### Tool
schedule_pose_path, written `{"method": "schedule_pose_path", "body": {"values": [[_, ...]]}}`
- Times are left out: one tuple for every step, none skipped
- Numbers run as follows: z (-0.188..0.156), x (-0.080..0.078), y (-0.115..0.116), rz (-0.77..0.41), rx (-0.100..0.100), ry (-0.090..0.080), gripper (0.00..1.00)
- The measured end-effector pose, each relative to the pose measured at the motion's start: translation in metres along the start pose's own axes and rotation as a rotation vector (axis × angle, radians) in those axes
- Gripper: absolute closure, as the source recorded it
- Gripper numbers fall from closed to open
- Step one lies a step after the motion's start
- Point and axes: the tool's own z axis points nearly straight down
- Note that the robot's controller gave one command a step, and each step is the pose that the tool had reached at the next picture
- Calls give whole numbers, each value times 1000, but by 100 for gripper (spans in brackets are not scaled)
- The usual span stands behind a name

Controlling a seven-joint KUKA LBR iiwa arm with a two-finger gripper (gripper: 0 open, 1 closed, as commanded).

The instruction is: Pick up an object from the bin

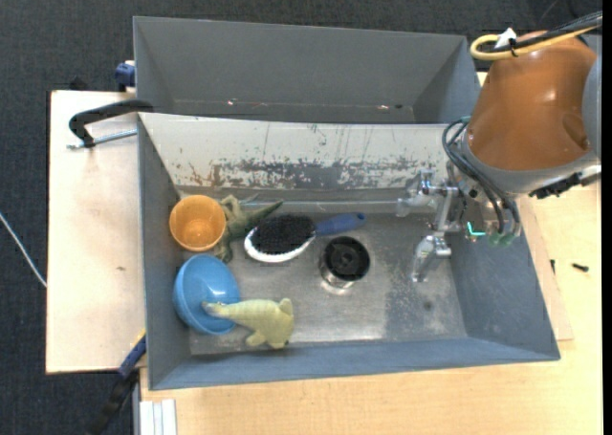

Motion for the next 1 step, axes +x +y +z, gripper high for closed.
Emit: {"method": "schedule_pose_path", "body": {"values": [[155, -25, 30, -46, -1, -5, 0]]}}
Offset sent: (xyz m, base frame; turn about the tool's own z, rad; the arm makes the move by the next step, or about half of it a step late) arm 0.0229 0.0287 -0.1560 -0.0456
